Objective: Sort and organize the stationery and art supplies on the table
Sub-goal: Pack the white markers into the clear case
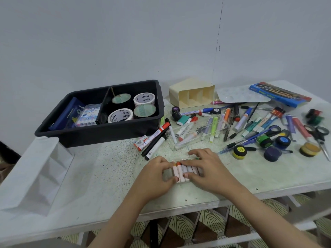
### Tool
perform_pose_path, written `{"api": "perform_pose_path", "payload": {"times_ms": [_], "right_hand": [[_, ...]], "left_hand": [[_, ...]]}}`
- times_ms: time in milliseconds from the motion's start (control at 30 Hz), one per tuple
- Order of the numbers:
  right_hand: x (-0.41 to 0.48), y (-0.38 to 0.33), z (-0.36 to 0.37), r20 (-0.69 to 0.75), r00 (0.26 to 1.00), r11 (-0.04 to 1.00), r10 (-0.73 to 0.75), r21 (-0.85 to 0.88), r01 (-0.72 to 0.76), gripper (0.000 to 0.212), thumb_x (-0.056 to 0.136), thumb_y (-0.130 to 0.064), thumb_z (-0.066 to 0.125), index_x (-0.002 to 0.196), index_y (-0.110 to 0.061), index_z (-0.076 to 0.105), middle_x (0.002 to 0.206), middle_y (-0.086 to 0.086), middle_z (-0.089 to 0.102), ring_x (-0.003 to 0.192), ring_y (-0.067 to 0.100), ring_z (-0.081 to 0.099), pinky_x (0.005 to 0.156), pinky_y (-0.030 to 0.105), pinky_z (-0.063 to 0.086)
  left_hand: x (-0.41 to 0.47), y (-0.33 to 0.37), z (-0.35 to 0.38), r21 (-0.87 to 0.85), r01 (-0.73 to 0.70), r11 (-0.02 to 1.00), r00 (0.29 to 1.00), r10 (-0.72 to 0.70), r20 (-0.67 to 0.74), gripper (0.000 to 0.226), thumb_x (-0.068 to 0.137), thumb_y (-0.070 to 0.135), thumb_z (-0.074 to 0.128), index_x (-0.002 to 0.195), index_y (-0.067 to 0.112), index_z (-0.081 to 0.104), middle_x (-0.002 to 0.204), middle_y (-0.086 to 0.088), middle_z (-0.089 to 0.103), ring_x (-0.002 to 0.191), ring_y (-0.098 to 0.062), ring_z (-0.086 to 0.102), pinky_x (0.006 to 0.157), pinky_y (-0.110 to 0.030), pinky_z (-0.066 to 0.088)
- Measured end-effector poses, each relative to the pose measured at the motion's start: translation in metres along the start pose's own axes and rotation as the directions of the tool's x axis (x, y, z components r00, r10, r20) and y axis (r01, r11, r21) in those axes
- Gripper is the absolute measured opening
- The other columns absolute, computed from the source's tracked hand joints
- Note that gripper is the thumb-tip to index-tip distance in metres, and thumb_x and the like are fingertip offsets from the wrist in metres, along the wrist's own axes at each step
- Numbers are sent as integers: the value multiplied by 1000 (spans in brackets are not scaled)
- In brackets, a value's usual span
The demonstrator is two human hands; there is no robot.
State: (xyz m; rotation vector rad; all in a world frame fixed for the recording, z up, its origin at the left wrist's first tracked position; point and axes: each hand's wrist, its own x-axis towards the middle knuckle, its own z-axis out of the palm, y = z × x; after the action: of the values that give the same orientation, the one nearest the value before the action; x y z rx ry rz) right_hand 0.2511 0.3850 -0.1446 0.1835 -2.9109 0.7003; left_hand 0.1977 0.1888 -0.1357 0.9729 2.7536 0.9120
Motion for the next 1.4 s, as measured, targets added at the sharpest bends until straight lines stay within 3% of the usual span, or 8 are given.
{"api": "perform_pose_path", "payload": {"times_ms": [267, 467, 667, 833, 967, 1167, 1300, 1400], "right_hand": [[-2, 3, -1, 22, 999, 1000, -24, 7, 24, 61, 76, -66, 34, 129, -42, 52, 132, -12, 43, 122, 7, 30, 95, 22, 20], [-8, 10, -4, -61, 998, 998, -14, 55, 17, 44, 86, -41, 44, 126, -30, 59, 130, -9, 48, 122, 6, 32, 99, 22, 25], [-10, 15, -4, -81, 997, 1000, 7, 28, -5, 52, 80, -56, 40, 122, -34, 62, 131, -11, 48, 124, 7, 31, 99, 22, 24], [-10, 17, -7, -48, 999, 1000, 9, 20, -8, 41, 86, -50, 56, 125, -38, 57, 135, -11, 43, 127, 6, 26, 103, 25, 23], [-14, 19, -12, -52, 999, 997, -4, 77, 8, 51, 83, -59, 40, 125, -38, 57, 130, -13, 46, 124, 2, 29, 99, 21, 25], [-4, 39, -39, -133, 991, 988, 8, 151, 13, 30, 92, -32, 54, 119, -27, 64, 114, -13, 56, 109, 2, 45, 91, 17, 34], [12, 61, -63, -150, 988, 993, 32, 120, -14, 27, 93, -27, 56, 119, -27, 63, 113, -13, 56, 109, 2, 44, 93, 22, 36], [28, 80, -80, -141, 990, 999, 29, 31, -25, 29, 93, -26, 55, 121, -26, 62, 117, -9, 57, 110, 6, 45, 92, 19, 30]], "left_hand": [[4, -1, -5, -30, 19, 999, 1000, -19, 11, 45, 78, 41, 71, 120, 29, 63, 99, 16, 48, 93, 5, 43, 75, -8, 33], [-6, -7, 1, -110, 13, 994, 992, -27, -125, 41, 75, 35, 75, 114, 33, 64, 100, 19, 47, 100, 7, 43, 83, -11, 34], [-2, -7, 2, -52, 37, 998, 995, -42, -93, 36, 72, 41, 76, 106, 41, 65, 97, 19, 44, 98, 7, 39, 80, -11, 31], [5, -2, 0, -48, 64, 997, 996, -67, -59, 27, 75, 37, 73, 101, 36, 66, 94, 17, 44, 94, 1, 42, 80, -18, 34], [15, 7, 2, -120, 39, 992, 990, -55, -132, 13, 80, 29, 70, 92, 33, 67, 92, 17, 48, 92, 6, 44, 76, -9, 33], [54, 22, 7, -30, -91, 995, 979, 84, -186, 33, 80, 28, 72, 112, 25, 65, 109, 13, 53, 104, 4, 45, 90, -6, 30], [88, 30, 14, 74, -40, 996, 997, 44, -61, 59, 81, 44, 67, 136, 34, 47, 143, 5, 38, 133, -12, 29, 110, -32, 24], [110, 31, 18, 145, 33, 989, 999, -37, 30, 71, 81, 51, 64, 144, 38, 31, 154, 7, 21, 142, -14, 13, 115, -36, 13]]}}
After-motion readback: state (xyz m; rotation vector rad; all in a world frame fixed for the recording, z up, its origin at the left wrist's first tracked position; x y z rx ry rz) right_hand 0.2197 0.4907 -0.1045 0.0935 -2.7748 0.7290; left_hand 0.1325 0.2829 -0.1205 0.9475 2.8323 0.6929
